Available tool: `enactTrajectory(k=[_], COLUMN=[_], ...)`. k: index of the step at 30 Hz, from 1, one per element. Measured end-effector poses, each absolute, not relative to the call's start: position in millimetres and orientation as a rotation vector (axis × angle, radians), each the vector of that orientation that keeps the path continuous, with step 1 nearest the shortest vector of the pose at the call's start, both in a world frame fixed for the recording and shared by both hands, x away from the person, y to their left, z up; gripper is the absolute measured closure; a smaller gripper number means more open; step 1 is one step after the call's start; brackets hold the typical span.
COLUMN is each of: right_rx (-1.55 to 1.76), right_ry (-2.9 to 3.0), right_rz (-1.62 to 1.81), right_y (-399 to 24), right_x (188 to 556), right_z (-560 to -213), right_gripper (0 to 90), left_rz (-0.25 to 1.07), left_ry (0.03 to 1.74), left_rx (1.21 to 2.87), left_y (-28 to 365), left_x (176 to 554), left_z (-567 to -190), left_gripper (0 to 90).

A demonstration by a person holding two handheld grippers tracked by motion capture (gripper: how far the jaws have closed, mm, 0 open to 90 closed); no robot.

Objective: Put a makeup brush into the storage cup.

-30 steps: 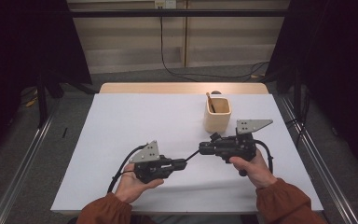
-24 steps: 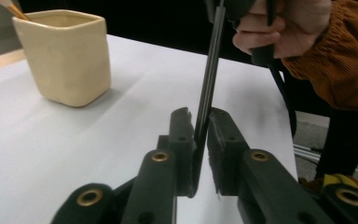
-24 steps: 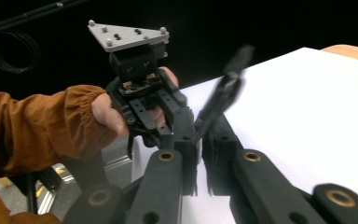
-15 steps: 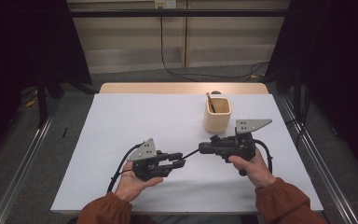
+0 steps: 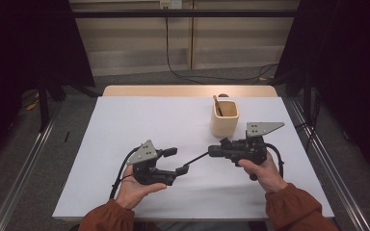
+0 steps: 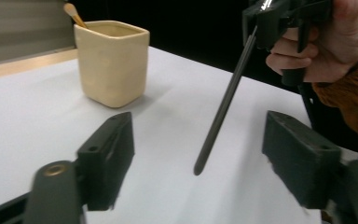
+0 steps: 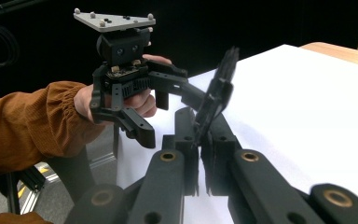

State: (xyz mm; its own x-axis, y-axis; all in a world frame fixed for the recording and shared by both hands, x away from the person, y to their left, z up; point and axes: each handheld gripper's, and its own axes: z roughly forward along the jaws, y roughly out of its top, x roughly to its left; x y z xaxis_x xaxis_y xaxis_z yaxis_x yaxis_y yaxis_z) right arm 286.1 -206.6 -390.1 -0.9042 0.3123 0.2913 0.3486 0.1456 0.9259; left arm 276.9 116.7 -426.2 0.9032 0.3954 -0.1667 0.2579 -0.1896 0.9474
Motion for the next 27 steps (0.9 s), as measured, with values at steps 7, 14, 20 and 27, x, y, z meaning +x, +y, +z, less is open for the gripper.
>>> enactTrajectory(k=[7, 14, 20, 27], right_rx=[-0.691, -0.706, -0.717, -0.760], right_ry=[-2.359, -2.379, -2.392, -2.411], right_rz=[-1.918, -1.903, -1.886, -1.882], right_y=[-209, -211, -215, -226], right_x=[286, 286, 286, 284], right_z=[-389, -389, -388, -387], right_gripper=[85.4, 85.4, 85.4, 85.4], left_rz=[0.135, 0.132, 0.170, 0.204], left_ry=[0.548, 0.543, 0.555, 0.565], left_rx=[1.774, 1.752, 1.762, 1.776], left_y=[122, 134, 142, 150], left_x=[278, 277, 275, 267], left_z=[-422, -416, -416, -415], left_gripper=[4.9, 2.3, 2.2, 2.3])
